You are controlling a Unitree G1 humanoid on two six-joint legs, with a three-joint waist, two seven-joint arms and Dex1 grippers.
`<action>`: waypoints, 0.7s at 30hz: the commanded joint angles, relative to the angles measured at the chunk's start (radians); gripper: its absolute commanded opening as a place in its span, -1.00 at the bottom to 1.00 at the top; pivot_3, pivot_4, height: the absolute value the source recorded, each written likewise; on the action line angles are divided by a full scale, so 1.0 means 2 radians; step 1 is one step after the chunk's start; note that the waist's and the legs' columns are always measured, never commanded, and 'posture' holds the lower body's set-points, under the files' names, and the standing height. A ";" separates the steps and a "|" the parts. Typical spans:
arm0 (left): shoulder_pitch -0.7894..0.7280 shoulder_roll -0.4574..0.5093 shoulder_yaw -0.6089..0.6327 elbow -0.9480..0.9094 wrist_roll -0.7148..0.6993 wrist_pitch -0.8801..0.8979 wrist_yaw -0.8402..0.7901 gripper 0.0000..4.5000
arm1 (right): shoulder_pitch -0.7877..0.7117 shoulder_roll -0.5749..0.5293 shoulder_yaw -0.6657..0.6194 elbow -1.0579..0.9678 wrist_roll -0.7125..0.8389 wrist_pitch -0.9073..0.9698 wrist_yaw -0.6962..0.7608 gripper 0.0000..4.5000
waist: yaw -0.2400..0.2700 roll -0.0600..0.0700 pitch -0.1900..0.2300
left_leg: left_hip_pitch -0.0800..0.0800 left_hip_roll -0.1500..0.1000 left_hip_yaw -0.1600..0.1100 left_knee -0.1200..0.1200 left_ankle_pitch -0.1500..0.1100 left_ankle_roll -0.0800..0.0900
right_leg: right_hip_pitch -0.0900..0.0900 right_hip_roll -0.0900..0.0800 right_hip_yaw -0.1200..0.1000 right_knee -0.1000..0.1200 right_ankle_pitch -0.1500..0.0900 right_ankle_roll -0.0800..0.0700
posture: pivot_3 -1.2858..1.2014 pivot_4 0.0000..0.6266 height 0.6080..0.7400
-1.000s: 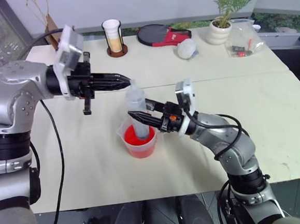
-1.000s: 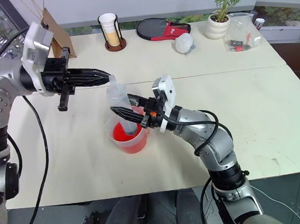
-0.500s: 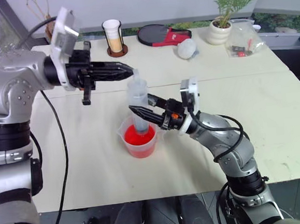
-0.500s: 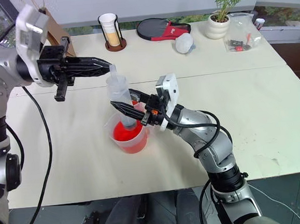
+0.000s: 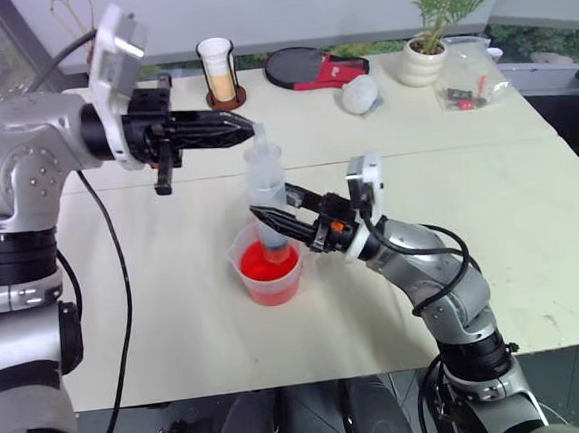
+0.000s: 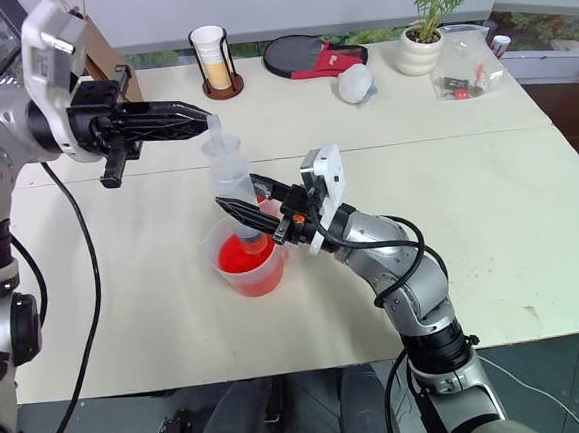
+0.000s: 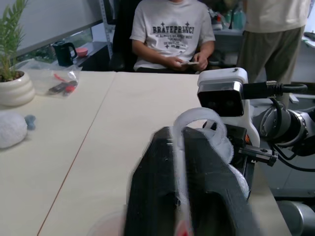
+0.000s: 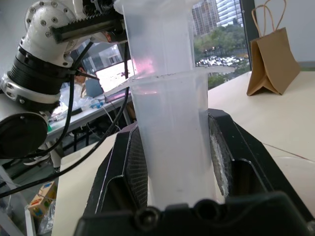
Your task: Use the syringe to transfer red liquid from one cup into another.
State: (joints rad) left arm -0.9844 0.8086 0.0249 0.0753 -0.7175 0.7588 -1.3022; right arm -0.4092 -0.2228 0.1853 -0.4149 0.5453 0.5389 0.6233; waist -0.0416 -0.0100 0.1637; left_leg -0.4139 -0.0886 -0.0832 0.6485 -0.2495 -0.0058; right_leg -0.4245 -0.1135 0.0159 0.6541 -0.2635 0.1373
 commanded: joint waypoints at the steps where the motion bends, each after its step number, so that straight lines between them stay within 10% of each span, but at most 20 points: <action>1: 0.004 0.026 0.056 0.002 -0.013 0.005 0.008 -0.20 | -0.018 0.000 -0.015 -0.019 0.035 0.034 -0.008 -0.38 | -0.001 0.000 0.000 | 0.000 0.000 0.000 0.000 0.000 0.000 | 0.000 0.000 0.000 0.000 0.000 0.000 | 0.03 -0.52 0.99; 16: 0.206 0.071 0.129 -0.050 -0.016 0.016 0.050 -0.20 | -0.116 -0.001 -0.139 -0.044 0.218 0.137 -0.125 -0.38 | 0.008 0.000 0.000 | 0.000 0.000 -0.001 0.000 -0.001 0.002 | 0.000 0.000 0.000 0.000 0.000 0.000 | 0.03 -0.52 0.99; 21: 0.198 0.062 0.115 -0.038 -0.001 -0.011 0.055 -0.20 | -0.209 -0.012 -0.136 0.084 0.156 0.075 -0.075 -0.38 | 0.010 0.000 0.000 | 0.001 0.000 0.000 -0.001 -0.001 0.002 | 0.000 0.000 0.001 0.000 0.000 0.000 | 0.03 -0.52 0.99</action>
State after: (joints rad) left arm -0.5629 0.9302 0.2480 -0.0005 -0.7274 0.7668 -1.1953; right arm -0.8037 -0.2391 -0.1025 -0.3136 0.9141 0.7537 0.4143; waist -0.0209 -0.0103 0.1638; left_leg -0.4119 -0.0882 -0.0836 0.6466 -0.2515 -0.0025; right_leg -0.4244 -0.1136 0.0169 0.6536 -0.2635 0.1368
